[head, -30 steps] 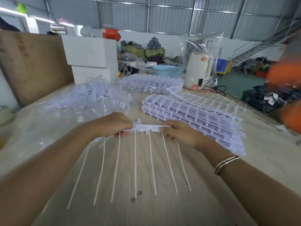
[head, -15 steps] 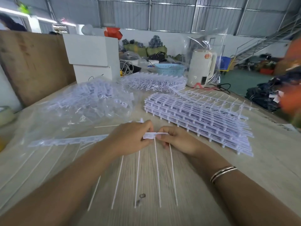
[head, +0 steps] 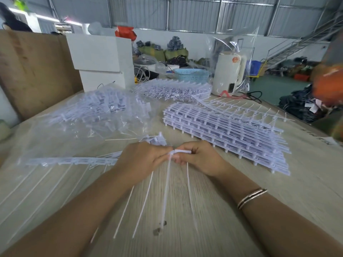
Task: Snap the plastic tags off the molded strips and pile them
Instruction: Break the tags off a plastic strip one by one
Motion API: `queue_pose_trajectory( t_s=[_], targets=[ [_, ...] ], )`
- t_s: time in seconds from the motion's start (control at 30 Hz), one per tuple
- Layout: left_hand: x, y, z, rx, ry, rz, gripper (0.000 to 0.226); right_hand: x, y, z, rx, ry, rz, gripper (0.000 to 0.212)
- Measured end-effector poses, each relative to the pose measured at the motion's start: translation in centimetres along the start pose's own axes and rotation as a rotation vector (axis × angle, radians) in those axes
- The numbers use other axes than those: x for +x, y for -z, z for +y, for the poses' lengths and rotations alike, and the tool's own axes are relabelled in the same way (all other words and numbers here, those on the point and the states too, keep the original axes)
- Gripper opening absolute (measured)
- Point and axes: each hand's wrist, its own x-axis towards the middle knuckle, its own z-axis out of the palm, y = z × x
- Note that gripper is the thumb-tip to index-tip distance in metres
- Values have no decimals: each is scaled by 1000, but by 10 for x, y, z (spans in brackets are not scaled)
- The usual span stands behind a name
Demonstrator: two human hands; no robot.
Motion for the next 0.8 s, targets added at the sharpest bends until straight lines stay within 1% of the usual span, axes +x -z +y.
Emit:
queue_pose_trajectory(
  t_s=[0.07,0.1,0.17,0.23,0.3,0.37,0.4,0.43,0.5,0.53,0.63,0.67,0.73,0.8],
  targets=[
    [0,3,-6,-193,182,-67,27,1,1,1,51,8,66,13],
    [-1,2,-11,-246,247,-102,26,1,3,2,94,1,107,14],
    [-2,2,-19,-253,287,-123,22,1,8,4,101,-27,149,14],
    [-2,1,-21,-285,283,-84,26,2,11,8,-107,-40,113,14],
    [-1,0,-18,-283,284,-79,31,4,9,11,-338,-35,66,21],
    [0,-3,-15,-216,283,-100,39,6,5,12,-487,-4,46,26],
    [1,-3,-12,-187,273,-109,44,7,3,13,-529,22,62,26],
    [2,-4,-11,-167,265,-113,47,8,0,11,-526,47,100,24],
    [5,-7,-6,-147,236,-104,51,9,-8,6,-412,71,174,20],
    [6,-7,-3,-138,217,-97,51,10,-12,4,-363,58,171,19],
    [8,-8,2,-157,184,-98,49,10,-22,-1,-333,-7,61,18],
    [7,-7,1,-176,182,-115,47,10,-20,-3,-264,-22,60,17],
    [5,-3,-2,-230,196,-153,38,9,-14,-5,-106,-32,112,20],
    [2,1,-7,-285,230,-192,30,7,-10,-6,-62,-33,123,20]
  ],
)
